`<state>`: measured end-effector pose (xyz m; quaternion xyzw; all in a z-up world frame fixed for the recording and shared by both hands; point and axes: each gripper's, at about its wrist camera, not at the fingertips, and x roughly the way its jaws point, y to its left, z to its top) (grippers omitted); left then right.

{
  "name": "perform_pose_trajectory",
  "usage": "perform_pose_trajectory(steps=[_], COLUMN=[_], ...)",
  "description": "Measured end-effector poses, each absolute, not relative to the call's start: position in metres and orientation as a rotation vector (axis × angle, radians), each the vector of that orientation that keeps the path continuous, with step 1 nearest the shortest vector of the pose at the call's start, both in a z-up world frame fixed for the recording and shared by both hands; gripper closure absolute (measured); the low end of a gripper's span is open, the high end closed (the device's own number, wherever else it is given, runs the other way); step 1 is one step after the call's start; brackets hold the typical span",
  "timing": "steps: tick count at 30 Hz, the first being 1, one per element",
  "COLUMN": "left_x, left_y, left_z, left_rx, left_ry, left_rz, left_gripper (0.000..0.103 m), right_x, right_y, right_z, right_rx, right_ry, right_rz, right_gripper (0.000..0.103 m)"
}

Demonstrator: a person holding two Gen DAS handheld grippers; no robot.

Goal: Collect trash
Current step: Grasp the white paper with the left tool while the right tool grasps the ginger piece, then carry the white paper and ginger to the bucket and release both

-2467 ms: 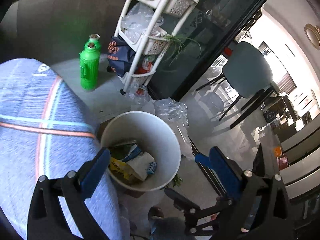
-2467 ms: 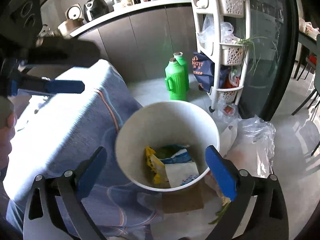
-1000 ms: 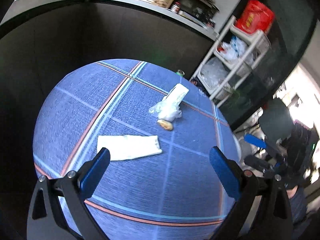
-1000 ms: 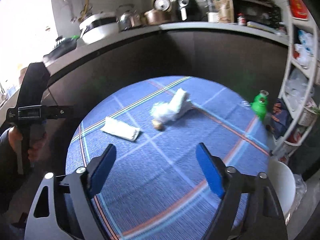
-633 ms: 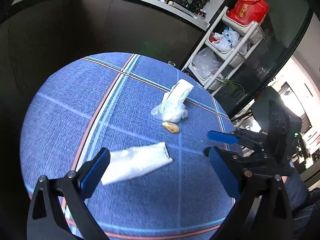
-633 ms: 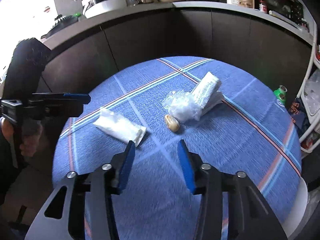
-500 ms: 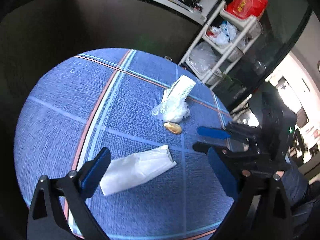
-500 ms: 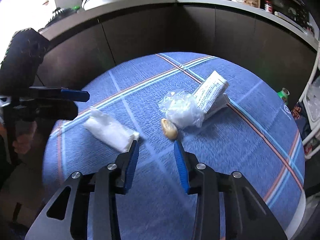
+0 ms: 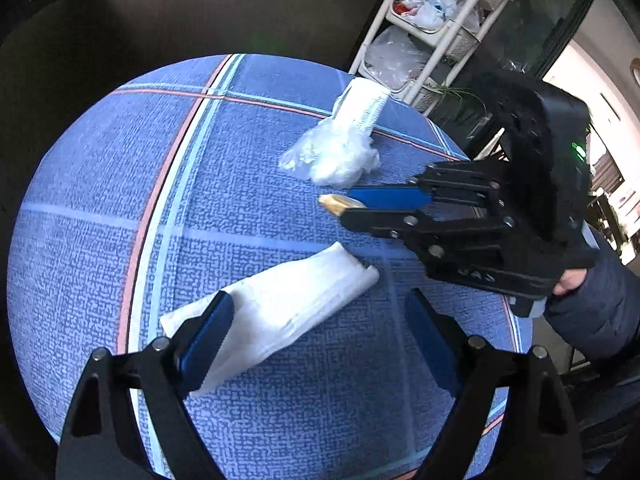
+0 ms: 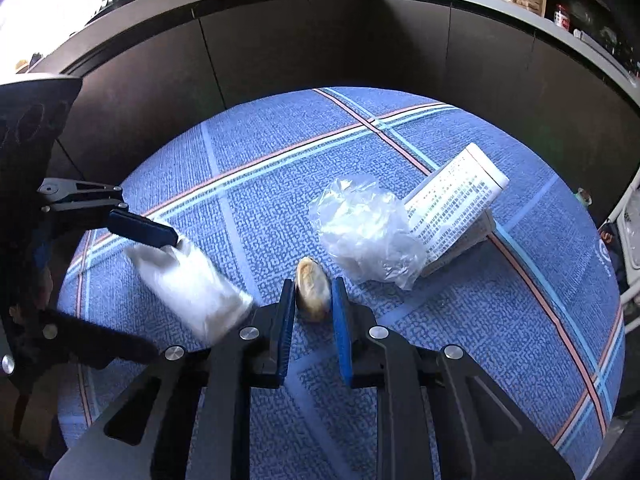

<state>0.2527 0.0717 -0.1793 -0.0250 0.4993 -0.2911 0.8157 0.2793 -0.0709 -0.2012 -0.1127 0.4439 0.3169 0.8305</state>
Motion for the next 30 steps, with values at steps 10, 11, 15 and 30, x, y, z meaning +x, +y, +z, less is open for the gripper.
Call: perform_pose_trajectory(steps=[10, 11, 15, 30], left_x=[0.25, 0.249, 0.246, 0.225], left_y=[0.069, 0.068, 0.069, 0.08], left_z=[-0.18, -0.18, -0.18, -0.163], left_rx=[0.012, 0.032, 0.04, -0.079], left_ry=[1.051, 1.048, 1.04, 1.045], left_rz=[-0.533, -0.516, -0.489, -0.325], left_gripper=[0.03, 0.035, 0.039, 0.094], right_x=[0.244, 0.239, 0.228, 0.189], right_y=[-0.1, -0.105, -0.113, -0.142], right_z=[-0.196, -0.195, -0.194, -0.157], right_rx=[-0.174, -0.165, -0.131, -0.072], right_ry=[0.937, 0.938, 0.939, 0.866], right_rz=[0.619, 0.615, 0.603, 0.584], right_gripper=[0.086, 0.086, 0.086, 0.086])
